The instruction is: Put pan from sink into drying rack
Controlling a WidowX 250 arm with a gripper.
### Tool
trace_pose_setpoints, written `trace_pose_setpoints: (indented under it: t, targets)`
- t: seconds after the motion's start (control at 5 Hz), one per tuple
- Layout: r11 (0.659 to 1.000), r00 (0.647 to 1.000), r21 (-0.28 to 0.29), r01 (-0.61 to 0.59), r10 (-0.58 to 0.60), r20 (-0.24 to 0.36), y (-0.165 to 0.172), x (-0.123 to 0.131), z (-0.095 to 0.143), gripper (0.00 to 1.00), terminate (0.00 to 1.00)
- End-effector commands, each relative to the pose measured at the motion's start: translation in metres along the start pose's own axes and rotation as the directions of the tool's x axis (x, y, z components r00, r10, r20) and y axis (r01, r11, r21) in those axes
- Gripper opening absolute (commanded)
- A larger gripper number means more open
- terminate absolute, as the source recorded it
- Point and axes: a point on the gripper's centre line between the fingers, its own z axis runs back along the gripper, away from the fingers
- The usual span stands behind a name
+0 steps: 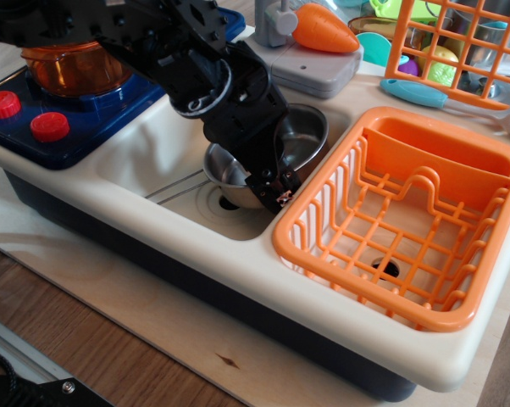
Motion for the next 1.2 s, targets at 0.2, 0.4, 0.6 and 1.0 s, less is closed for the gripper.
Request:
trace_pose_setpoints:
  t: [0.2,0.4,0.6,1.0]
  targets:
    - [0.999,0.998,0.029,-0.021,0.023,-0.055,0.002,0.018,0.023,0.0,0.0]
    - [0.992,0.995,0.125,-0.013,0.025,-0.095,0.0,0.023,0.037,0.0,0.0]
    - [0.988,0.991,0.15,-0.026,0.045,-0.126,0.016,0.023,0.053,0.0,0.0]
    - [0.976,0.977,0.205,-0.076,0.113,-0.178,-0.006,0.054,0.072,0.0,0.0]
